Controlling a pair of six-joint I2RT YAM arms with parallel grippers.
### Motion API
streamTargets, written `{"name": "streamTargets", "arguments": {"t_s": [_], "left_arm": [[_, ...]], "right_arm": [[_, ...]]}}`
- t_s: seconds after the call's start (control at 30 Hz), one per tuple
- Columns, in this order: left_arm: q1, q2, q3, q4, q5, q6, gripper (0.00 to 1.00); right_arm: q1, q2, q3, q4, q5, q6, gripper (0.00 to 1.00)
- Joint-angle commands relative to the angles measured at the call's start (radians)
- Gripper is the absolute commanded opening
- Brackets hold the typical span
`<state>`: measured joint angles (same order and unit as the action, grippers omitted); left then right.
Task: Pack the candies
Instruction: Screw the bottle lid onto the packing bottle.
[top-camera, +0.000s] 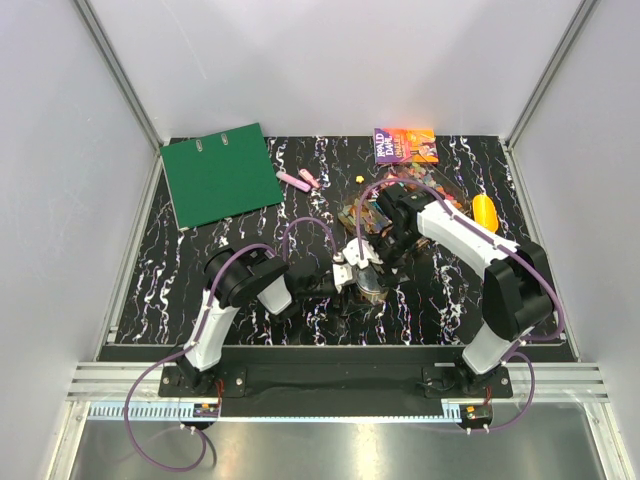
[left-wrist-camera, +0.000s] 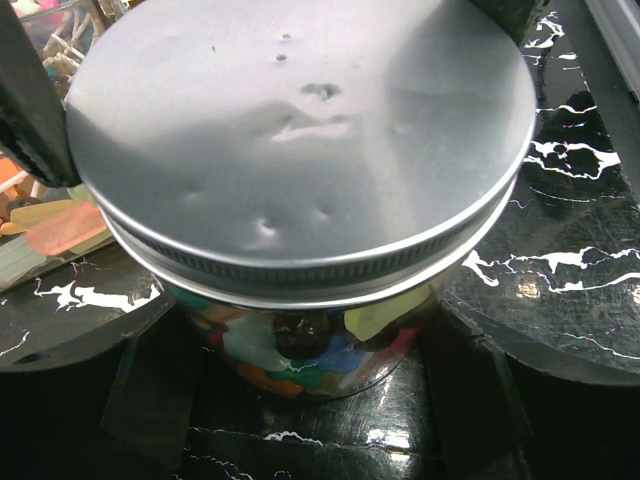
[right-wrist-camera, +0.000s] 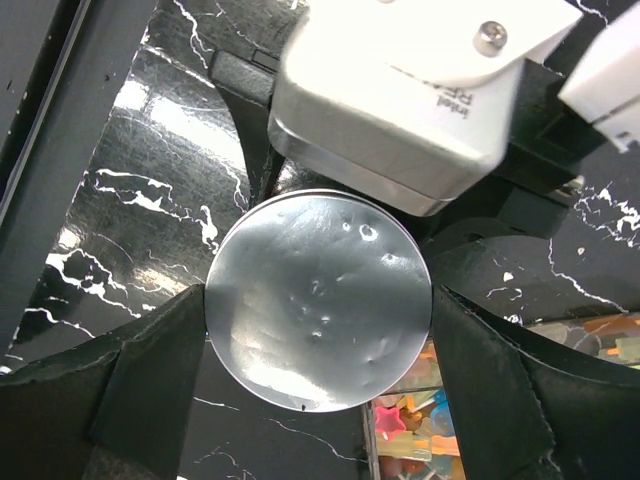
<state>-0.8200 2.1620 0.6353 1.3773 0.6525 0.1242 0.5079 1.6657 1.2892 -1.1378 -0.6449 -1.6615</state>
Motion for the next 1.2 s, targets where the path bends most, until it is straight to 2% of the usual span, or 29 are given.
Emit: {"name": "streamTargets", "arguments": {"t_s": [0.0, 0.13, 0.33, 0.53, 0.97, 1.03, 1.17], "left_arm": [[0.009, 0.039, 0.006, -0.058, -0.103, 0.083, 0.0], [0.007, 0.036, 0.004, -0.06, -0.106, 0.089, 0.0], [0.007, 0.033, 0.001, -0.057, -0.113, 0.092, 0.0], [0.007, 0.033, 0.001, -0.06, -0.119, 0.101, 0.0], [0.001, 0.033, -0.002, -0.066, -0.139, 0.126, 0.0], [0.001, 0.033, 0.0, -0.067, -0.145, 0.126, 0.0], [0.001, 0.022, 0.003, -0.09, -0.178, 0.115, 0.07]], "right_arm": [[0.007, 0.012, 0.029, -0.033, 0.001, 0.171, 0.72], [0.009, -0.004, -0.026, -0.027, 0.002, 0.255, 0.61], [0.009, -0.049, -0.143, 0.033, 0.034, 0.359, 0.56], [0.021, -0.075, -0.212, 0.09, 0.056, 0.494, 0.54], [0.03, -0.06, -0.243, 0.124, 0.103, 0.747, 0.53], [0.03, -0.072, -0.254, 0.119, 0.099, 0.75, 0.54], [0.032, -0.081, -0.255, 0.121, 0.117, 0.737, 0.54]]}}
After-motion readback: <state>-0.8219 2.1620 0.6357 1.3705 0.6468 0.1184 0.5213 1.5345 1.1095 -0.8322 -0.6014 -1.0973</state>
